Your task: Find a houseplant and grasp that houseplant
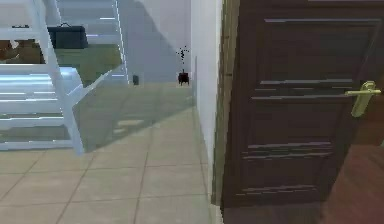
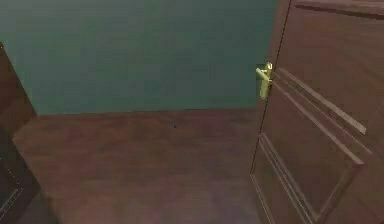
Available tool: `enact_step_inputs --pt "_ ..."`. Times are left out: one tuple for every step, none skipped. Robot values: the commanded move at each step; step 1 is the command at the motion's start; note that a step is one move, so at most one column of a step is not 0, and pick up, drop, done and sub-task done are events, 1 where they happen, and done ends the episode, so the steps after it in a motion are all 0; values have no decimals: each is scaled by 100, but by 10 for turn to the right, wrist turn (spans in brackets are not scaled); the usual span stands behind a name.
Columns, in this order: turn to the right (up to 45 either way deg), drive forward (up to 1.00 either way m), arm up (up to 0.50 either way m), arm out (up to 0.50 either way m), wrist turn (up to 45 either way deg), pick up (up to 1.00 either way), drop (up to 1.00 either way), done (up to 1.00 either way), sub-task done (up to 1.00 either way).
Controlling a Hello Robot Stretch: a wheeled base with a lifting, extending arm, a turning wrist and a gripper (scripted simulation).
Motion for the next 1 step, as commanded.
enact_step_inputs --pt "450 0 0 0 0 0 0 0 0"
